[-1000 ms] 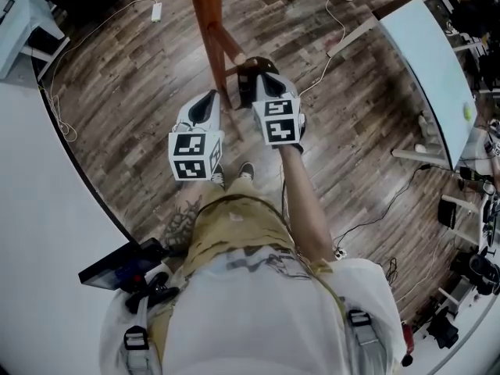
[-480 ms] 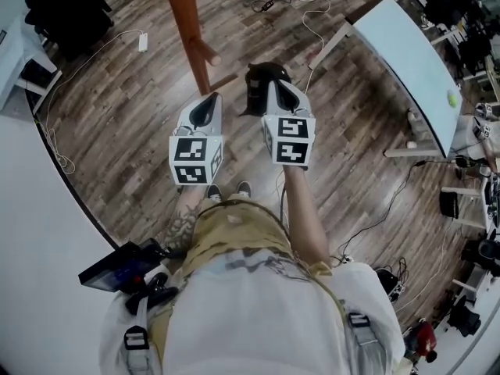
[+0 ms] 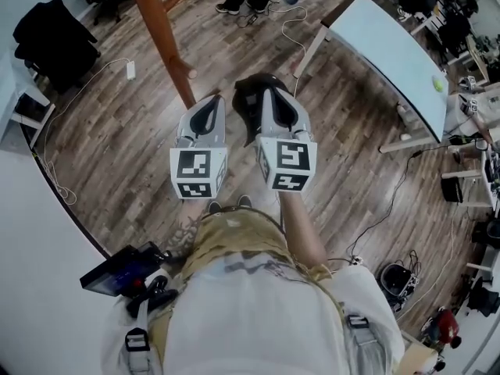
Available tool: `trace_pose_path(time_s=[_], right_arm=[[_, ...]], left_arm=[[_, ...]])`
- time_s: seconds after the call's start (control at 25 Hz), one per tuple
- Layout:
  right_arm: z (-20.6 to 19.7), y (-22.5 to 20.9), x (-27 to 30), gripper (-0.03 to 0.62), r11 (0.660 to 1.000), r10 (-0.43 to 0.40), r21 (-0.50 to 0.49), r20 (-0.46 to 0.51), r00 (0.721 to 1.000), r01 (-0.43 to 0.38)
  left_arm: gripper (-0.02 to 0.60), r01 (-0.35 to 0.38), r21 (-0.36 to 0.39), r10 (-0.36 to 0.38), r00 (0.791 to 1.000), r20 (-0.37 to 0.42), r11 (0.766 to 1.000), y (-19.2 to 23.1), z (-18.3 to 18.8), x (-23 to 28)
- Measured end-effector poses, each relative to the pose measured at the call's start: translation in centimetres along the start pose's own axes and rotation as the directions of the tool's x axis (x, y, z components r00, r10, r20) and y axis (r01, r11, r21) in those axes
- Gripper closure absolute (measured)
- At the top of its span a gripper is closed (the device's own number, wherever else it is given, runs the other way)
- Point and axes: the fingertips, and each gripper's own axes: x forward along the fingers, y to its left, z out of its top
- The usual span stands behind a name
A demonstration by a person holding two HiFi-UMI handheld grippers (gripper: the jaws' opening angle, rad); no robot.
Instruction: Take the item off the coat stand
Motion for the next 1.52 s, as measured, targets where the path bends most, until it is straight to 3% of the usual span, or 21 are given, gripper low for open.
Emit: trace_pose_path(time_s=[0.24, 0.84, 1.52], right_arm=[[1.8, 0.1, -1.1, 0.583, 1.000, -0.014, 0.017, 0.063, 0.998, 0.013], [3.9, 1.4, -1.2, 0.583, 1.000, -0.012, -0.011, 0.111, 0.994, 0.013], [5.1, 0.8, -1.8, 0.583, 1.000, 0.004, 0.002, 0.158, 0.987, -0.005]], left_arm=[[0.583, 0.001, 0.025, -0.002, 0.998, 0.060, 1.000, -1.1, 1.9, 0.0], [0.583, 0.016, 0.051, -0.020, 0.997, 0.076, 0.999, -0.5, 3.1, -0.1], [0.583, -0.032, 0.045, 0.029, 0.997, 0.071, 0.998, -0.1, 3.1, 0.0]])
